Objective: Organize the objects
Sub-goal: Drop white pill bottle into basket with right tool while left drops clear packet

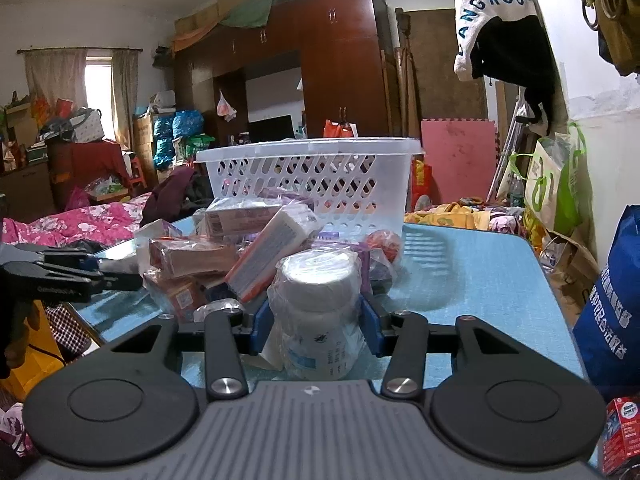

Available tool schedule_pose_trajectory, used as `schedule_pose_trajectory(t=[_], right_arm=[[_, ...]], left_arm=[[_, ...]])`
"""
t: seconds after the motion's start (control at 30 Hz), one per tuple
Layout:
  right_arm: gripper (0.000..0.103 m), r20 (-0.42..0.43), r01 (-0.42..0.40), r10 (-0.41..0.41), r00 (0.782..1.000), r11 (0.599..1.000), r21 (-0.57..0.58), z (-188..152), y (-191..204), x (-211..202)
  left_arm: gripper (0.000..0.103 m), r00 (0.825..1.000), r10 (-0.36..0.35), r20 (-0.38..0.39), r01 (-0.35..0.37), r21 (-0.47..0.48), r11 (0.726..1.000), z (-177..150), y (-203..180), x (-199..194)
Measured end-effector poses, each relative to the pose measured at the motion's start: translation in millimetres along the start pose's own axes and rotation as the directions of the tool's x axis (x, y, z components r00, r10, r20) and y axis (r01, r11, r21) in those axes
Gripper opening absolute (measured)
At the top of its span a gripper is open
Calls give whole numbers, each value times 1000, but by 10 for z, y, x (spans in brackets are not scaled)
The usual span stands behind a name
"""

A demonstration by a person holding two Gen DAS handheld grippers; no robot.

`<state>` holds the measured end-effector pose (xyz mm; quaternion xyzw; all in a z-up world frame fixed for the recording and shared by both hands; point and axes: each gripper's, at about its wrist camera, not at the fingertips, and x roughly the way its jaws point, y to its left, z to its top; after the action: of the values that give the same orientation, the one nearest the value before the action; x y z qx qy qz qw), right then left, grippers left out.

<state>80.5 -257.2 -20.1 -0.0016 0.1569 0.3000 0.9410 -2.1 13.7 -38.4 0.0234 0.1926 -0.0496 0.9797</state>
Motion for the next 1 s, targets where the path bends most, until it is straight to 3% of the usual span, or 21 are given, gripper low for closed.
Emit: schedule_pose_trajectory(t=[0.3,0.5,0.77,0.87,1.0], right_arm=[[49,68,-20,22,997,1000,-20,334,-3,-85],[49,82,-35,40,996,997,-63,722,42,120],[49,79,-44,52,995,994,-103,1196,130,484],[49,77,-19,29,997,992,-122,1409,146,736],[51,44,11,-6,999,993,-114,1489,105,1108]], left_arm=[[45,991,-52,122,52,0,999,393,-62,-69],[45,987,-108,118,111,-20,994,747,-9,208],[45,973,-114,199,130,-73,989,1415,86,292],[45,976,-96,194,114,-83,990,1722,106,503],[48,993,-63,102,76,-120,990,1905,177,1043]])
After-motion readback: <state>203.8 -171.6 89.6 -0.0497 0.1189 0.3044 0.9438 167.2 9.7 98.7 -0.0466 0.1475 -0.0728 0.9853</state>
